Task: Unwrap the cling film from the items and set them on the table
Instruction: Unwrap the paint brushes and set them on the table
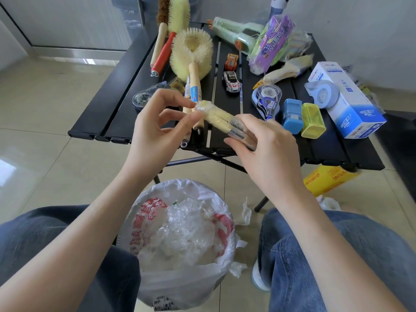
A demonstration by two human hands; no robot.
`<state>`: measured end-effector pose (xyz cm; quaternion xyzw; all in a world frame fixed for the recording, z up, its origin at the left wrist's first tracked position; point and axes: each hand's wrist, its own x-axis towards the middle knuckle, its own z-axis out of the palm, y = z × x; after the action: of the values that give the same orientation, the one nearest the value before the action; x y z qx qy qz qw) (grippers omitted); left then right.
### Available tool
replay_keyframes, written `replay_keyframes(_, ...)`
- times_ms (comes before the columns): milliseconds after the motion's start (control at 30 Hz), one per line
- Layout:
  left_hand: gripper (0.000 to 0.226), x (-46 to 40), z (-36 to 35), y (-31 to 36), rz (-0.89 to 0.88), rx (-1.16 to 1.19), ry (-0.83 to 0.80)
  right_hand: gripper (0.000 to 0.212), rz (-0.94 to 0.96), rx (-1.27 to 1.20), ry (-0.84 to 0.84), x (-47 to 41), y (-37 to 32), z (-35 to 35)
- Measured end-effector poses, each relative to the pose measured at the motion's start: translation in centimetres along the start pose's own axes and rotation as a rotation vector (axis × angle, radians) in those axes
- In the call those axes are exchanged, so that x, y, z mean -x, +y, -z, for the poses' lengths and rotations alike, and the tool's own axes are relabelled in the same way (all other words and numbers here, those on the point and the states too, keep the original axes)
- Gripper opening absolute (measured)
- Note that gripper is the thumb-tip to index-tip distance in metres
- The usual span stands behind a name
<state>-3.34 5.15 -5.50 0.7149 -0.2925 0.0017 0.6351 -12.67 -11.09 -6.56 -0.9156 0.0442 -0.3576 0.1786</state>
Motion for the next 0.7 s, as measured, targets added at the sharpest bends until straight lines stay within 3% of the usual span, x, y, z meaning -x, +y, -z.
replay_keyframes(200, 0.012, -0.4, 0.4, -0.2, -0.015, -0.062, -0.006, 0.024, 0.031, 0.029, -0.052, 0.1, 0.3, -0.1)
replay_keyframes(367, 0.015, -0.6, 1.0, 0.0, -0.021, 0.032, -0.07, 0.024, 0.033, 0.031, -0.051, -0.3, 0.6, 0.1)
replay_keyframes(700, 0.012, -0.3, 1.2, 0.6, -0.078, -0.061, 0.052, 0.026, 0.046, 0.091, -0.046, -0.2, 1.2, 0.0)
